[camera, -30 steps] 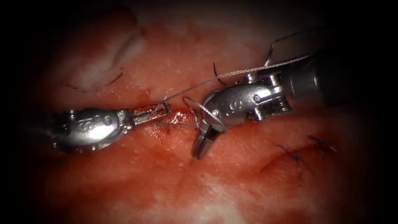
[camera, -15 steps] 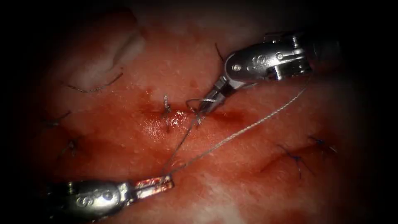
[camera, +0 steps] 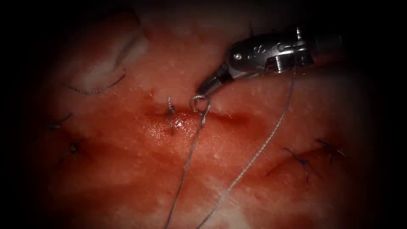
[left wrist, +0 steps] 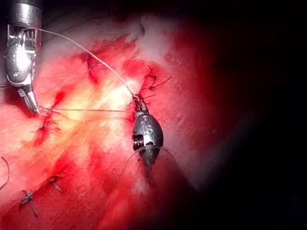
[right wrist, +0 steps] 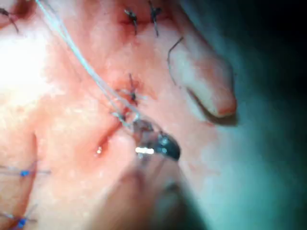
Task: Wound Closure
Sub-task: Tighten the knot by pulling up with the right gripper and down with the left gripper, then wrap the suture once around the right gripper counter-clockwise.
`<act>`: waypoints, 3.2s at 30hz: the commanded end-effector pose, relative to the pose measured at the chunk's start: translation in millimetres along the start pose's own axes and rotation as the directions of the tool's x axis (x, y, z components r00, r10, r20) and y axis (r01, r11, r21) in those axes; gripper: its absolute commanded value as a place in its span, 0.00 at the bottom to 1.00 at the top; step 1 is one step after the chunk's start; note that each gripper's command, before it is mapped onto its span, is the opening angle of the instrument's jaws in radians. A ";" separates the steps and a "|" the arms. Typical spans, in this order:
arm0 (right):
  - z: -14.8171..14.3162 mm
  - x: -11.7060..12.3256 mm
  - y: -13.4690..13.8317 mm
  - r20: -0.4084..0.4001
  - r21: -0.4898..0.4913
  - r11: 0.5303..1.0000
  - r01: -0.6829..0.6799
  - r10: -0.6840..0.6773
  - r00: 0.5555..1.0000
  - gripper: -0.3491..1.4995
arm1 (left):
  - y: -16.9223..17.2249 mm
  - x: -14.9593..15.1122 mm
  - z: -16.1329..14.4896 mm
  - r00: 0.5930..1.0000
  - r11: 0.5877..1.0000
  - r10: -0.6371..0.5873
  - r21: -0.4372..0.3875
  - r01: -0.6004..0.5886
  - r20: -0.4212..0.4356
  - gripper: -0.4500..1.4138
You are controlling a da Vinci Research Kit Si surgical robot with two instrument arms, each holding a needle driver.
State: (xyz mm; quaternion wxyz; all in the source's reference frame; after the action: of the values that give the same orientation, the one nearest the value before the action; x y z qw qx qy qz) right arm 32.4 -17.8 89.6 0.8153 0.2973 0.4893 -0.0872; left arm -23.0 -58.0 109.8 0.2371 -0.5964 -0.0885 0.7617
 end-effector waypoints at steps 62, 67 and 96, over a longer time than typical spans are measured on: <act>-1.1 -1.9 -1.0 -0.083 -0.213 0.963 -0.164 0.150 0.985 0.53 | 8.7 1.6 1.1 0.999 0.995 -0.046 -0.092 0.047 0.019 0.00; -5.4 -3.2 -4.4 -0.079 -0.250 0.954 -0.163 0.148 0.986 0.70 | 5.6 4.8 0.0 1.000 0.998 -0.004 -0.059 0.005 0.018 0.00; -11.2 13.1 -10.8 -0.315 -0.484 0.800 -0.356 0.220 0.923 0.34 | -2.7 12.4 0.8 0.977 0.979 0.202 0.029 -0.204 0.066 0.00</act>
State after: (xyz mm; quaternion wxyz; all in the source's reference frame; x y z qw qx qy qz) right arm 25.0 -17.8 70.0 0.8034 0.1385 0.5370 0.2167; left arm -25.3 -49.2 99.6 0.1552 -0.5706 -0.0144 0.8063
